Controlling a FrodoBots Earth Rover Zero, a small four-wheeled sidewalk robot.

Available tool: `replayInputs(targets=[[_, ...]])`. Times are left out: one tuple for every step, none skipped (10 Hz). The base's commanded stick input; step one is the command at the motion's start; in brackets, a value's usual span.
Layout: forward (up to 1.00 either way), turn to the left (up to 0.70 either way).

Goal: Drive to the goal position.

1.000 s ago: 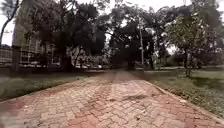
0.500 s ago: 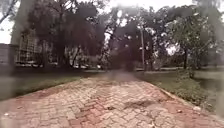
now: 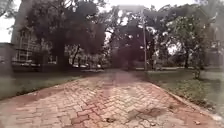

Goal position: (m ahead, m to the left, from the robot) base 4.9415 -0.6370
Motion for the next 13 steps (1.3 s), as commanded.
replayInputs(targets=[[0.70,0.00],[0.70,0.00],[0.70,0.00],[0.70,0.00],[0.70,0.00],[0.70,0.00],[0.70,0.00],[0.70,0.00],[0.70,0.00],[0.70,0.00],[0.70,0.00],[0.70,0.00],[0.70,0.00]])
